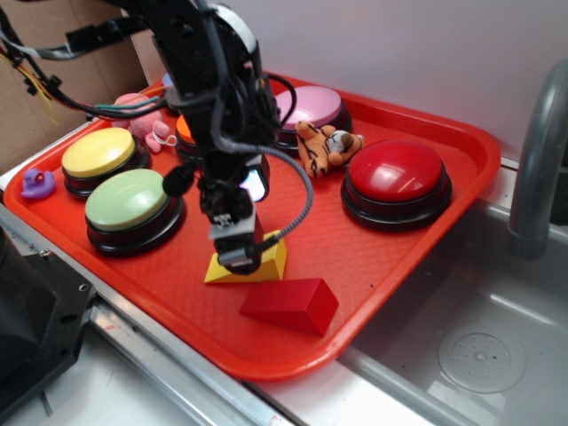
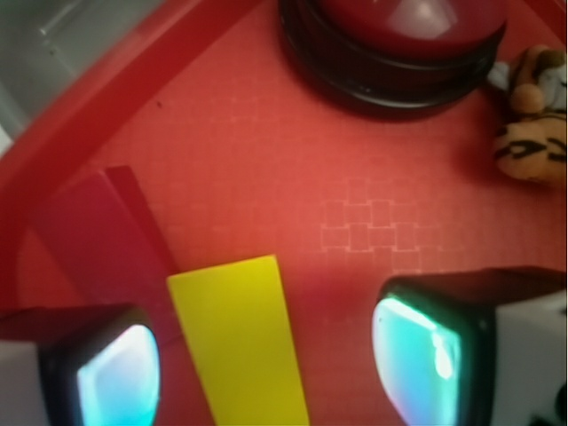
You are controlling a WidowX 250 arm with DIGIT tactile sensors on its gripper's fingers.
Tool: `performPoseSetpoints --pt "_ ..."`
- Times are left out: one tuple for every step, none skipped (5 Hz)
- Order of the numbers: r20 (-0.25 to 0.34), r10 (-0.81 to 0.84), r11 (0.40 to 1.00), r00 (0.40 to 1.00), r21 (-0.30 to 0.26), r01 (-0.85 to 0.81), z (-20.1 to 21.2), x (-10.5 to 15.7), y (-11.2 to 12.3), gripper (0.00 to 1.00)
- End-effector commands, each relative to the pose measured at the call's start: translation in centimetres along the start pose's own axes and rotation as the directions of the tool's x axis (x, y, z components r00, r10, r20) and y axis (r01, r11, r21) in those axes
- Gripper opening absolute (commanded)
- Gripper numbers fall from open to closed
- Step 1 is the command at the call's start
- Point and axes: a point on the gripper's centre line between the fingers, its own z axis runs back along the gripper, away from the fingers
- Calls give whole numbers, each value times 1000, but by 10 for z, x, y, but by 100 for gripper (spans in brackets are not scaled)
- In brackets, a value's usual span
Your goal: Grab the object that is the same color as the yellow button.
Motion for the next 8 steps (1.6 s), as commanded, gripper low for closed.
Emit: performPoseSetpoints --pt "-33 -37 999 999 -1 37 -18 4 -9 100" --pt "-65 -19 1000 998 14 20 -21 3 -8 100" --pt "-54 -19 1000 998 12 19 -20 2 -5 22" --pt "-51 -5 1000 999 21 6 -20 1 -3 0" --pt "-52 -5 998 999 58 8 -19 2 3 0" --pt "-82 82 995 993 55 -78 -5 2 11 0" --pt "-68 256 965 964 81 -251 30 6 20 0" --pt "-73 408 909 910 123 -397 64 6 35 0"
